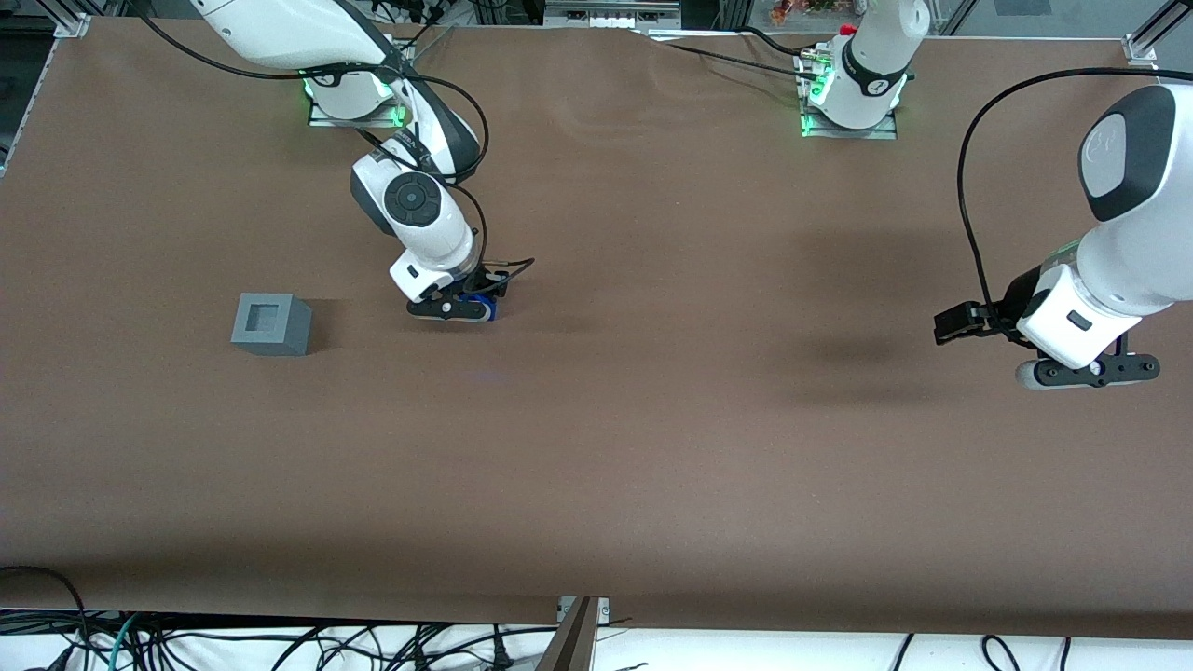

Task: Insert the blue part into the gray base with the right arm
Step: 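Lower the right gripper and close it on the blue block, then lift the blue block and carry it over the gray base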

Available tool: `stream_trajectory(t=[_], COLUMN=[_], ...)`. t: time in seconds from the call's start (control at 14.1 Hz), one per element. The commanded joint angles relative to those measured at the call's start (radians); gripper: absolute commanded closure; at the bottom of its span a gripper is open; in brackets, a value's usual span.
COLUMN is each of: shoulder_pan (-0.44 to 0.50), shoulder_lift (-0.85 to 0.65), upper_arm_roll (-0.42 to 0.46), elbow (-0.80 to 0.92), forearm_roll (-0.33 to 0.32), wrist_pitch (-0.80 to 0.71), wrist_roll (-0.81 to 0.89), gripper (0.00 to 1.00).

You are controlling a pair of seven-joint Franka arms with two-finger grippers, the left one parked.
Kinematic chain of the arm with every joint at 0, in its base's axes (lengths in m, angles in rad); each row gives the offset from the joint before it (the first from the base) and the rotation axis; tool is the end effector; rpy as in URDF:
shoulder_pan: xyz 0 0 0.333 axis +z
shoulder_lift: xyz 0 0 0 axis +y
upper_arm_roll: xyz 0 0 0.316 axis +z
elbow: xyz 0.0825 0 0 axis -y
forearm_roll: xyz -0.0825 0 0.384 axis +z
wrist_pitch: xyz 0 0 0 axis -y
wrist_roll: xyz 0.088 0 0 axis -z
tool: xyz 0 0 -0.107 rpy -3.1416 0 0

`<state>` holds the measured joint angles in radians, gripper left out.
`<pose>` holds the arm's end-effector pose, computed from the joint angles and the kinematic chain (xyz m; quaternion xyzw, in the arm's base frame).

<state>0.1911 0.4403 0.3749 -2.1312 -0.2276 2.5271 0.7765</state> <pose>0.4821 0.3095 0.2114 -0.9995 0.0278 0.0091 0.0098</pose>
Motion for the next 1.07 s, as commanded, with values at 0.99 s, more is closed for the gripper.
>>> stream_trajectory(t=[0.99], shoulder_pan=[-0.077], shoulder_lift=[-0.319], upper_arm_roll=[-0.303], elbow=[0.183], forearm_roll=[0.188], wrist_pitch=[-0.562], wrist_roll=[-0.606], gripper=[0.78])
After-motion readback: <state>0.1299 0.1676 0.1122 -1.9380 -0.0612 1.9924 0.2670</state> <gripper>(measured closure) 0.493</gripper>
